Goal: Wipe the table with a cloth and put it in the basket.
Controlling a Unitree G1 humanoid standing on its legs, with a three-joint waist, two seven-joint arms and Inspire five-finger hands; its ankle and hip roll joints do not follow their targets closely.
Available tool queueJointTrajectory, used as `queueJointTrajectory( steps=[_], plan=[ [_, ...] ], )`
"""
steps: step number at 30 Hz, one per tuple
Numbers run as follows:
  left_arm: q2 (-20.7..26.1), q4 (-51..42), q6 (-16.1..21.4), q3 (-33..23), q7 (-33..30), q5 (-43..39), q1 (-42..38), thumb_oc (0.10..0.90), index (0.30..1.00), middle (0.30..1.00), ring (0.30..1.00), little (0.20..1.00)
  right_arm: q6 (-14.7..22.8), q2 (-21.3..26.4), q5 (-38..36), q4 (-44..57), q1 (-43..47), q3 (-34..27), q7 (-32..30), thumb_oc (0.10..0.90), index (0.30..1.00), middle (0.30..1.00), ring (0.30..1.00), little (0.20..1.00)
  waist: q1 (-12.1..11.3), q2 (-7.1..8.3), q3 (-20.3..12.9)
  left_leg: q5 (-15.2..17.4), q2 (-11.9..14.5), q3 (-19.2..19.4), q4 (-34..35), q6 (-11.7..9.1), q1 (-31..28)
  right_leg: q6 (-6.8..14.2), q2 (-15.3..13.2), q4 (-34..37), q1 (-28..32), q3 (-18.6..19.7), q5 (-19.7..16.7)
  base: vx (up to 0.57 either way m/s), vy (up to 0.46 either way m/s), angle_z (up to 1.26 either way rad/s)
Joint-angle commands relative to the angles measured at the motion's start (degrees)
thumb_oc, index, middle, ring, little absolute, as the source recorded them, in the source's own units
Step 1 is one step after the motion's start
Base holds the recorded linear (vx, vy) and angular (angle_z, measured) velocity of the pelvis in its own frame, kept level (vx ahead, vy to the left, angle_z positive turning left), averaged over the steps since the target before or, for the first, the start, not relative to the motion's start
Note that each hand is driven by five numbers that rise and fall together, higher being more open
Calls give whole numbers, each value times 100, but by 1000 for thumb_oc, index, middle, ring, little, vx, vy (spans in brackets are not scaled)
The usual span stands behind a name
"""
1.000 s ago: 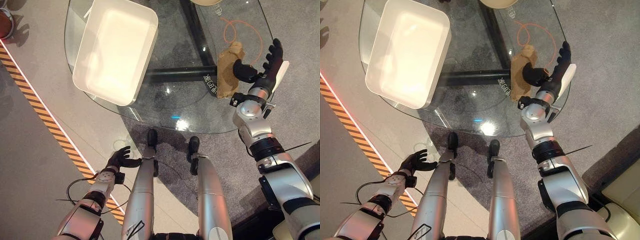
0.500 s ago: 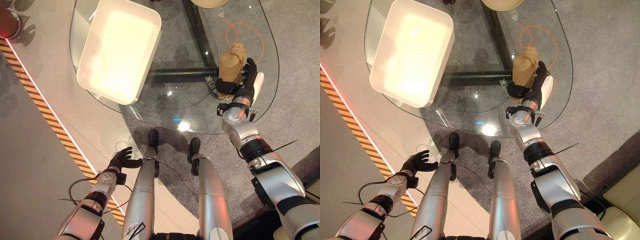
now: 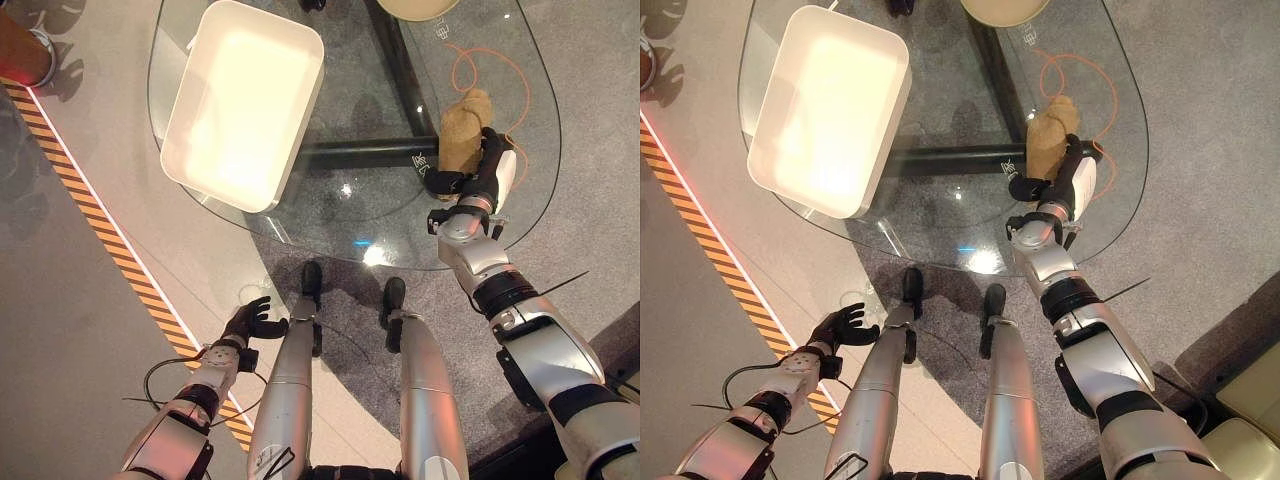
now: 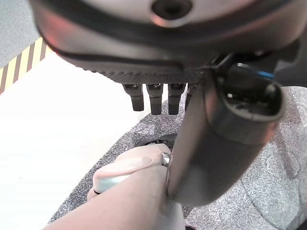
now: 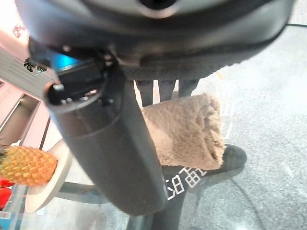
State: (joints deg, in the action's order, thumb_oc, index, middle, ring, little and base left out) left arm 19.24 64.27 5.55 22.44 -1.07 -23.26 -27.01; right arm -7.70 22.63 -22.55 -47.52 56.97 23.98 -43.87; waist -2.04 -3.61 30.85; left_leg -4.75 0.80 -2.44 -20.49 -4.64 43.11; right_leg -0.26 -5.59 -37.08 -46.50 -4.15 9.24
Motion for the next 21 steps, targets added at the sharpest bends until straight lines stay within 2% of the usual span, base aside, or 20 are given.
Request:
queueJointTrajectory(
  steps=[1,9,10,11,12,13,14,21],
  plan=[
    [-252,101,29,137,-82,-1,441,800,900,900,900,900,113,309,272,27,456,122,-14,800,900,900,900,900,-52,-173,-106,810,-296,295,-798,336,-44,-81,290,548,237,-9,-319,0,0,0],
    [-251,111,50,195,-68,-51,440,800,900,900,900,900,-15,397,430,-342,651,219,-102,800,900,900,900,900,-99,-238,-106,780,-298,292,-774,343,-4,-59,267,515,169,-39,-327,0,0,0],
    [-249,110,55,200,-68,-56,445,800,900,900,900,900,-17,406,442,-361,657,224,-99,756,862,862,862,856,-102,-240,-106,781,-298,290,-771,344,-5,-56,263,514,168,-43,-327,0,0,0],
    [-249,114,59,210,-65,-57,435,800,900,900,900,900,-38,417,493,-419,687,239,-122,660,780,780,780,760,-112,-245,-106,776,-302,289,-764,348,1,-53,259,514,159,-53,-330,0,0,0],
    [-249,115,63,218,-62,-61,436,800,900,900,900,900,-52,428,502,-440,691,246,-120,383,542,542,542,483,-114,-246,-106,773,-302,291,-764,348,3,-50,255,515,156,-59,-333,0,0,0],
    [-249,117,65,223,-63,-66,436,800,900,900,900,900,-51,430,509,-450,690,247,-121,317,486,486,486,417,-115,-246,-106,773,-302,291,-764,349,4,-49,253,514,155,-60,-334,0,0,0],
    [-248,109,49,240,-64,-79,424,800,900,900,900,900,-66,434,570,-506,703,244,-118,100,300,300,300,200,-119,-251,-106,772,-305,290,-762,351,6,-47,251,510,152,-65,-333,0,0,0],
    [-259,89,36,263,-68,-71,419,800,900,900,900,900,-160,445,693,-619,723,273,-198,100,300,300,300,200,-133,-276,-106,774,-307,288,-764,366,39,-37,235,489,106,-78,-337,0,0,0]
  ],
)
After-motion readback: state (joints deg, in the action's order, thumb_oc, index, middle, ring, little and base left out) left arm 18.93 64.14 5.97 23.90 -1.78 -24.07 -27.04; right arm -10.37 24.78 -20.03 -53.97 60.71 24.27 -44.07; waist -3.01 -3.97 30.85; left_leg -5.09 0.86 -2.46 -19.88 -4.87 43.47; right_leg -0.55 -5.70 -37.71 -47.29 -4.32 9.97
